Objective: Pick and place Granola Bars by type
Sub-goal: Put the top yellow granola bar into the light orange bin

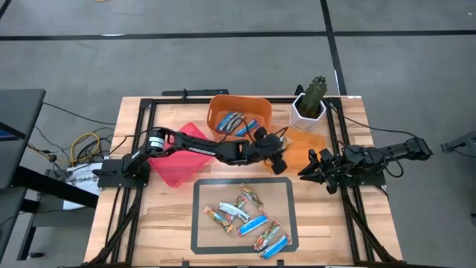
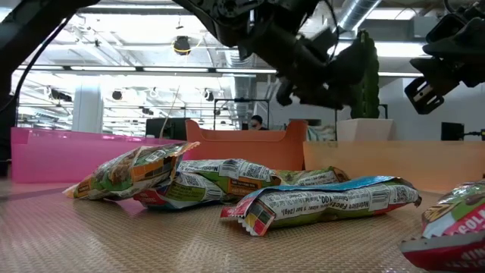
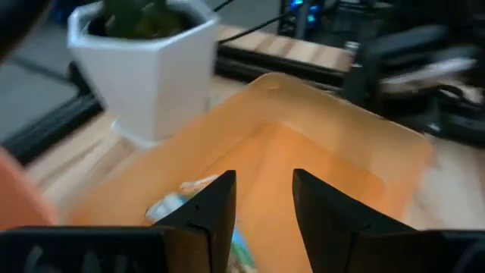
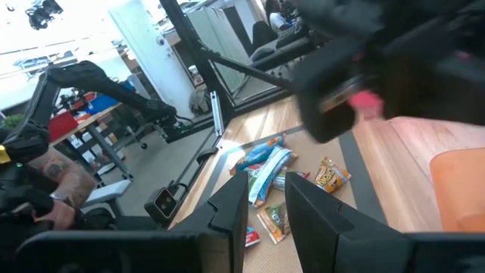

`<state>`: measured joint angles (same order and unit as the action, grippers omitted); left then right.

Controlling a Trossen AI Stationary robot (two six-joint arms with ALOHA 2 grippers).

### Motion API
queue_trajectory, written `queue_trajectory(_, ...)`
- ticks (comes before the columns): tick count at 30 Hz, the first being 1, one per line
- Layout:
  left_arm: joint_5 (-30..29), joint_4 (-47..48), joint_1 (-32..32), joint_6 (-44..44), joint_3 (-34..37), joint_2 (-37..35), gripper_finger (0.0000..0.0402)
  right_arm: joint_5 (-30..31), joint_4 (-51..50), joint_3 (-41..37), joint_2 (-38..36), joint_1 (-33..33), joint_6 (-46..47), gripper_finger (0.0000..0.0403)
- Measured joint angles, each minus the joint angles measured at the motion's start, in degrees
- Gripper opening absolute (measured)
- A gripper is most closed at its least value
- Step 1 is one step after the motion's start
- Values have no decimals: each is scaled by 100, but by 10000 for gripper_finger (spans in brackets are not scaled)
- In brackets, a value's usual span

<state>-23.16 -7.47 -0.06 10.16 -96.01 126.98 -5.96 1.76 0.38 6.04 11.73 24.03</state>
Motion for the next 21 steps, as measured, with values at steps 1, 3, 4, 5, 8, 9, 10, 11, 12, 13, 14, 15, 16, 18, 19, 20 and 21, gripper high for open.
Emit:
queue_trajectory(1, 18, -1, -52, -169, 0, -18, 123, 0, 0, -1, 0, 1, -2, 82)
queue_trajectory(3, 107, 28, -157, -451, 32, -79, 123, -1, 0, -1, 0, 1, -2, 82)
queue_trajectory(4, 181, -11, -212, -577, 48, -101, 123, 0, 0, -1, 0, 2, -1, 82)
queue_trajectory(5, 227, -5, -257, -700, 76, -135, 123, 0, 0, 0, 0, 0, -2, 82)
queue_trajectory(8, 495, 29, -388, -941, 249, -249, 123, -1, -7, -1, 0, 2, -2, 82)
queue_trajectory(9, 561, 120, -425, -997, 317, -305, 123, 0, -1, 0, 0, 2, -2, 82)
queue_trajectory(10, 632, 110, -462, -1048, 401, -374, 123, -2, 8, 0, -2, 2, -1, 82)
queue_trajectory(11, 687, 99, -501, -1096, 506, -452, 123, -1, 1, -1, -2, 0, -2, 82)
queue_trajectory(12, 693, 73, -540, -1150, 613, -531, 123, -1, -2, 0, 0, 2, 0, 82)
queue_trajectory(13, 692, 42, -581, -1223, 731, -620, 123, -1, 0, 0, -2, 1, 0, 82)
queue_trajectory(14, 683, 51, -615, -1289, 860, -713, 123, 0, 2, 0, -2, 0, -2, 82)
queue_trajectory(15, 684, 48, -651, -1347, 994, -799, 123, -2, -2, -2, 0, 0, 1, 82)
queue_trajectory(16, 682, 50, -683, -1403, 1127, -876, 123, -1, -2, -1, 0, 2, -1, 82)
queue_trajectory(18, 674, 53, -754, -1507, 1385, -1005, 123, 0, 0, -2, -2, 2, -2, 82)
queue_trajectory(19, 662, 78, -790, -1539, 1512, -1061, 123, 0, -2, 0, -2, 2, 1, 82)
queue_trajectory(20, 656, 82, -824, -1561, 1627, -1115, 123, 0, 0, 0, -2, 1, -1, 82)
queue_trajectory(21, 660, 80, -863, -1571, 1749, -1165, 123, 0, -2, 0, 0, 2, 1, 82)
